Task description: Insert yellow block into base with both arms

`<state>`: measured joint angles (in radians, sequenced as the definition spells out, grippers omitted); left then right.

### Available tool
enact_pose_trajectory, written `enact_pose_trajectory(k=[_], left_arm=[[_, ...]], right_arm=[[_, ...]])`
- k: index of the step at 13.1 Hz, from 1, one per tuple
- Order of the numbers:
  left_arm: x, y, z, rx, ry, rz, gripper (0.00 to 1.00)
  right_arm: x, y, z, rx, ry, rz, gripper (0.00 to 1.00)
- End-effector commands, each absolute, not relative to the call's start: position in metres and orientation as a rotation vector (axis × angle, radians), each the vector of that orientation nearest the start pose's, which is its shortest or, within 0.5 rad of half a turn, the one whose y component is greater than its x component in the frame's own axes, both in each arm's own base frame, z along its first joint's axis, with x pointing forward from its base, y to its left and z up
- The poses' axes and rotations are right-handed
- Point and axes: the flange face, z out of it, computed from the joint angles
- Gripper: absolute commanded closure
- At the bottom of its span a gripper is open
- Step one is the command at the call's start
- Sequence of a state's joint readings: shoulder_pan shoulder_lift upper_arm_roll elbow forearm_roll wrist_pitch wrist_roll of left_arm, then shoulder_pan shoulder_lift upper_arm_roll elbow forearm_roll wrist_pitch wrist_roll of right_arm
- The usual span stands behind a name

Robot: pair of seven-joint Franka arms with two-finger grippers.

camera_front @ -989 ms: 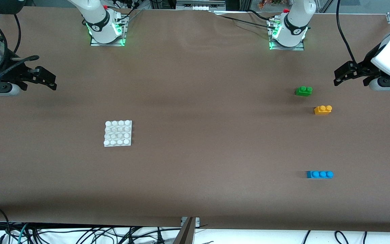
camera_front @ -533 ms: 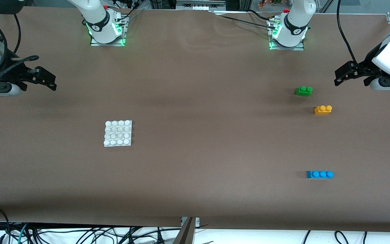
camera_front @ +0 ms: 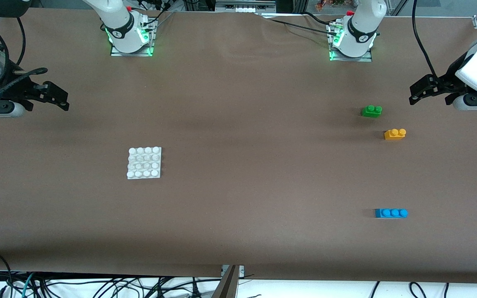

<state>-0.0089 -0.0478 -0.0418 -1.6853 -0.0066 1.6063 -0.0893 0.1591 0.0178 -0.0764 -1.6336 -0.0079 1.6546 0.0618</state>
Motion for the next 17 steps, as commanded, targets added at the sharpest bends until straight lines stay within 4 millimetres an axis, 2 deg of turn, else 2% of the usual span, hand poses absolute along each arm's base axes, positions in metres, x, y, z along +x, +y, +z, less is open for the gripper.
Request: enact_pose_trajectory(k=[1,9,17], left_arm=[[0.538,-0.026,0.607,-3.161,-0.042,0.06,0.0],[0.538,-0.027,0.607,-3.161,-0.04,0.06,0.0],[0.538,-0.029,0.606,-3.161,-0.035,0.063,0.0]], right_arm=[[0.567,0.045,0.597,-3.156,-0.036,-0.016,0.0],[0.568,0.047,0.596,-3.159,-0.041,-0.019,0.0],[0.577,0.048,0.588,-3.161,-0.04,-0.049,0.0]])
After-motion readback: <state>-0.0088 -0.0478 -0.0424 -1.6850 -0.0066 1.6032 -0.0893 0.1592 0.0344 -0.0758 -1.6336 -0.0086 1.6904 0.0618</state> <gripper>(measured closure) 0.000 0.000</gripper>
